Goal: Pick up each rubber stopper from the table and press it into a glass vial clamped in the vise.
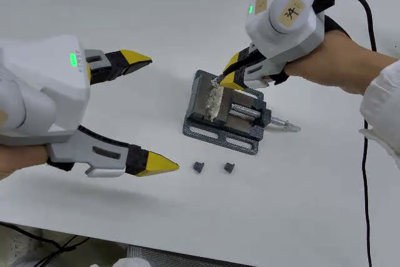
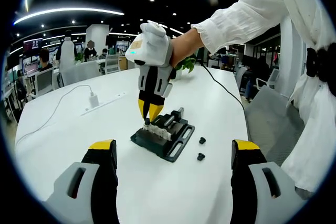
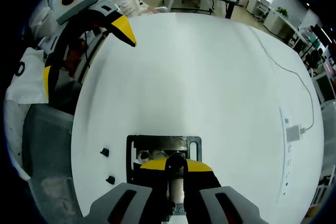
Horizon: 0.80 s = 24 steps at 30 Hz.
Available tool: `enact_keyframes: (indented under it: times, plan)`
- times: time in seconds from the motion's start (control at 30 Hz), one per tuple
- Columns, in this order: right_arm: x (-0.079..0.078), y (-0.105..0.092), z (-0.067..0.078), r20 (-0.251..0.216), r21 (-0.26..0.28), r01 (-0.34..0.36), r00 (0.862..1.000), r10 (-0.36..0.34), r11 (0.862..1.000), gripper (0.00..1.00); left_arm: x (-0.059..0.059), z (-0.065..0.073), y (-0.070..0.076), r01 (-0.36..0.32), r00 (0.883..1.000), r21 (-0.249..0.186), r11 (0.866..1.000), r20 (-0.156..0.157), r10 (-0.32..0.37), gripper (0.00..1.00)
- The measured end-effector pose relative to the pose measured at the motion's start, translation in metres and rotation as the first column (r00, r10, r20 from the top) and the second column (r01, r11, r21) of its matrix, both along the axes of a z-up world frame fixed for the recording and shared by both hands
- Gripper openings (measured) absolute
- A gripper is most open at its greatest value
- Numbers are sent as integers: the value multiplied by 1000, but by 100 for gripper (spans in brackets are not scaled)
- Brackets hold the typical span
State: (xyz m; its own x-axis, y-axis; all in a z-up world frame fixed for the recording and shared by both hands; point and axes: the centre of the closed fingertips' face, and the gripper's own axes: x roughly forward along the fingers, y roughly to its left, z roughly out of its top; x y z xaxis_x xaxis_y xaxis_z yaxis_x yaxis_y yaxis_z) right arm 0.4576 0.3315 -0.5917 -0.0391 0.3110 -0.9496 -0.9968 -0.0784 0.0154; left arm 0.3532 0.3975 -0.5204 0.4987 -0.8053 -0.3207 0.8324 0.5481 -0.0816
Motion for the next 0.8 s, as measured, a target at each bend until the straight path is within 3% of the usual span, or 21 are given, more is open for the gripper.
enact_keyframes:
  times: [0.8]
  plan:
    - [3,0,-4,-6,-77,-5,1000,5,997,6,0,-1,0,-2,1000,-13,1000,-5,2,88]
